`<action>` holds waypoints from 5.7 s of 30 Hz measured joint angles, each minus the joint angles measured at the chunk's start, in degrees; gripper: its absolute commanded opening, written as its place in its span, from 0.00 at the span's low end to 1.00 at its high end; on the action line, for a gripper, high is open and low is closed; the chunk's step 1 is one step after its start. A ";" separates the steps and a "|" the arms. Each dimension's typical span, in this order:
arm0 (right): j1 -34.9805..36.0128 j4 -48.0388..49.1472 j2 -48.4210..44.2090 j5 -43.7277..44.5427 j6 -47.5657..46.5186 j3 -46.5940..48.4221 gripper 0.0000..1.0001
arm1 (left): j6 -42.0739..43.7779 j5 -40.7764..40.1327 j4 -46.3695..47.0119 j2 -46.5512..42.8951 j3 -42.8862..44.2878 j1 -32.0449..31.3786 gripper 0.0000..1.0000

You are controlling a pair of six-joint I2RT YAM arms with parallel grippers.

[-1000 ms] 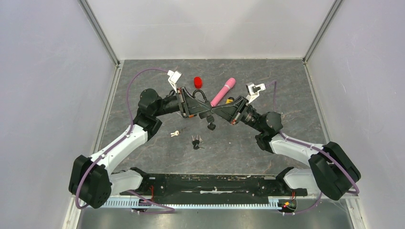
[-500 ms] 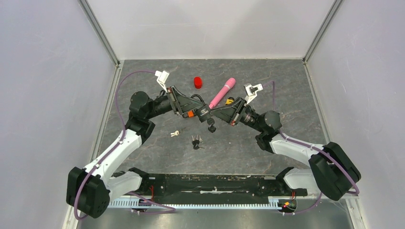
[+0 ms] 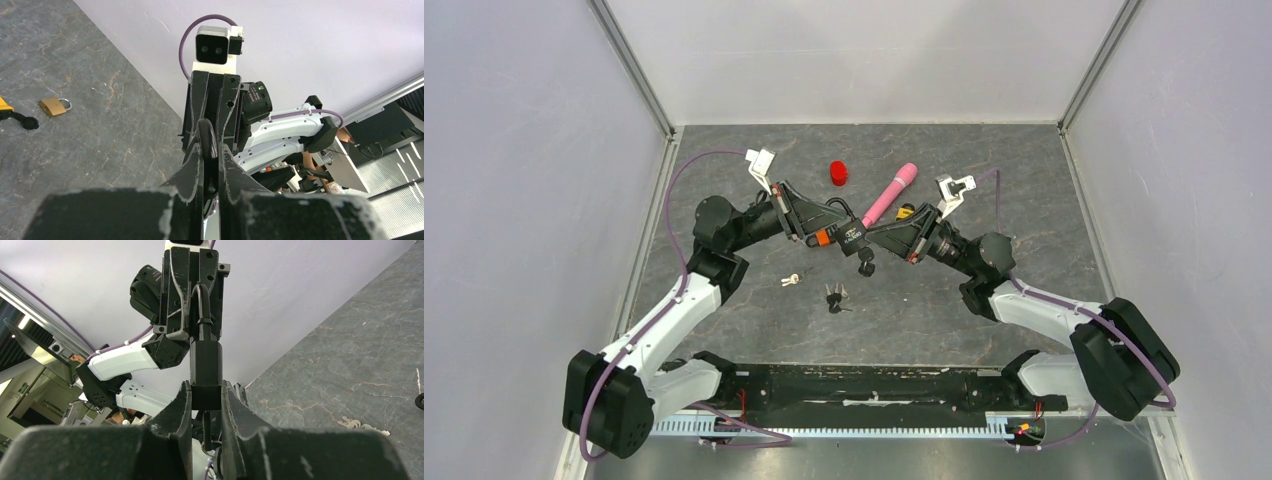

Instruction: Unlock with the key

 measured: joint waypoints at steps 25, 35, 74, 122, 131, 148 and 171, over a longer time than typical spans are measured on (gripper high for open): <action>4.76 -11.69 2.47 4.15 -14.16 4.70 0.59 | -0.39 -3.41 -7.02 -0.31 -0.13 -1.20 0.02; 11.30 -31.54 -1.53 20.68 -37.68 7.80 0.05 | -0.42 -10.36 -19.50 -0.42 -0.04 -1.44 0.05; 28.50 -66.47 25.31 87.67 -82.40 8.76 0.44 | 6.62 -27.63 -36.11 -10.62 -8.39 7.34 0.79; -11.28 -86.68 8.26 39.08 -47.56 10.25 0.29 | 46.45 -69.20 -57.07 -33.03 -1.81 6.88 0.86; -34.42 -86.07 5.42 42.80 -45.13 7.48 0.30 | 47.89 -69.31 -57.02 -33.00 -1.95 4.92 0.86; -42.51 -80.48 28.70 40.39 -46.47 31.01 0.75 | 47.89 -69.24 -56.61 -28.33 -2.29 3.26 0.86; -15.56 -64.92 15.65 30.86 -50.73 23.50 0.70 | 47.89 -66.62 -56.63 -24.33 -2.49 3.04 0.86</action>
